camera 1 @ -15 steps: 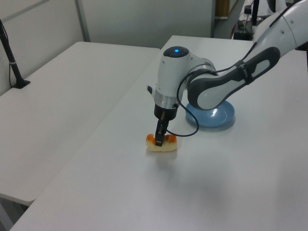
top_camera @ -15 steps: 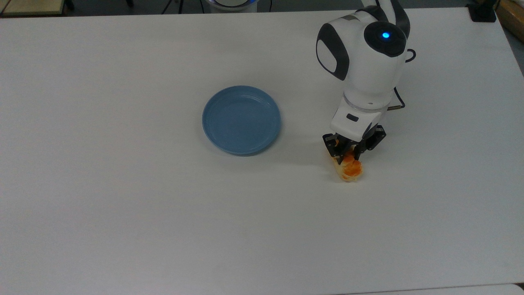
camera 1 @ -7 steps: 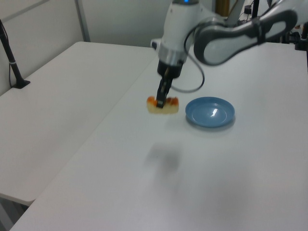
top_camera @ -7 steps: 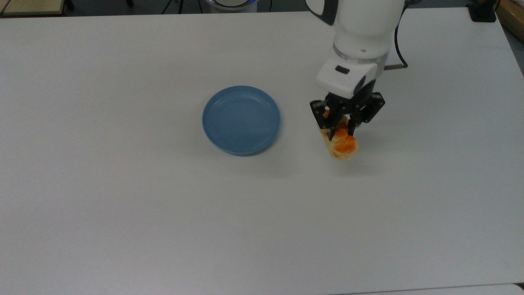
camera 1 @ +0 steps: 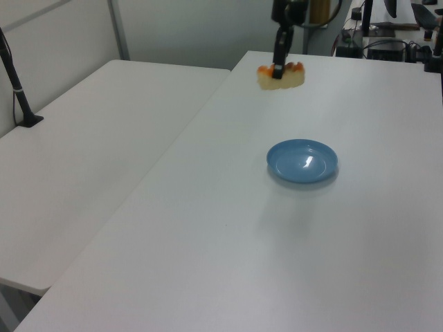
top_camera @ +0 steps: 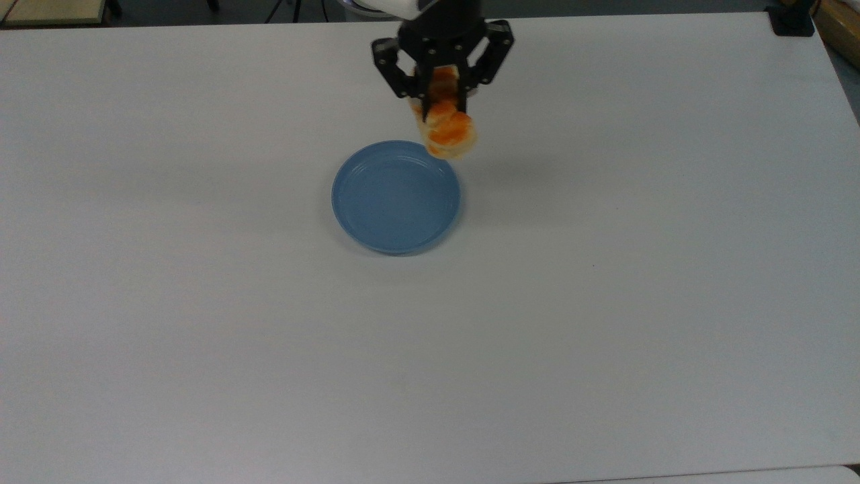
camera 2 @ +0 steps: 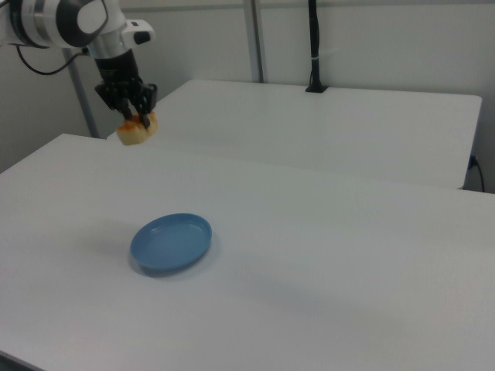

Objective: Put the bread on a plate
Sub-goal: 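Lift the held bread roll and carry it toward the blue plate, then lower the bread roll onto the blue plate and open the gripper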

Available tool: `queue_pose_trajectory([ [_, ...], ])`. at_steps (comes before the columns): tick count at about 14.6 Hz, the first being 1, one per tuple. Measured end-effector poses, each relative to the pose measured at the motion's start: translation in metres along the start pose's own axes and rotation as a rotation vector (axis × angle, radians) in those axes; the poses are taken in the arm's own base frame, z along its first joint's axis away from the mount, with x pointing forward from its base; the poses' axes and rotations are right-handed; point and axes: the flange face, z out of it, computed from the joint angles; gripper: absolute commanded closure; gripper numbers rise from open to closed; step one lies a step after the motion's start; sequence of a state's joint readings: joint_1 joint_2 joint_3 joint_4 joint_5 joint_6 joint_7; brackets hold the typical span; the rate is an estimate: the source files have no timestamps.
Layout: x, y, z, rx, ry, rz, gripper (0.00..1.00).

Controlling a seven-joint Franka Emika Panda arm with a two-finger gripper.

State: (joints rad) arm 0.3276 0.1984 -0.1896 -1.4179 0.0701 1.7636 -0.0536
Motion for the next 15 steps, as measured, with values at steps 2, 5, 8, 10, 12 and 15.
queue_pose_trajectory([
  [2, -0.014, 0.036, 0.015, -0.01, -0.046, -0.013, 0.61],
  [5, -0.033, 0.075, 0.067, -0.01, -0.142, -0.035, 0.61],
  [8, -0.049, 0.09, 0.123, -0.012, -0.176, -0.06, 0.61],
  [10, -0.055, 0.082, 0.162, -0.022, -0.177, -0.075, 0.57],
  [12, -0.055, 0.067, 0.196, -0.036, -0.185, -0.087, 0.46],
  [15, -0.05, 0.046, 0.232, -0.062, -0.198, -0.057, 0.0],
])
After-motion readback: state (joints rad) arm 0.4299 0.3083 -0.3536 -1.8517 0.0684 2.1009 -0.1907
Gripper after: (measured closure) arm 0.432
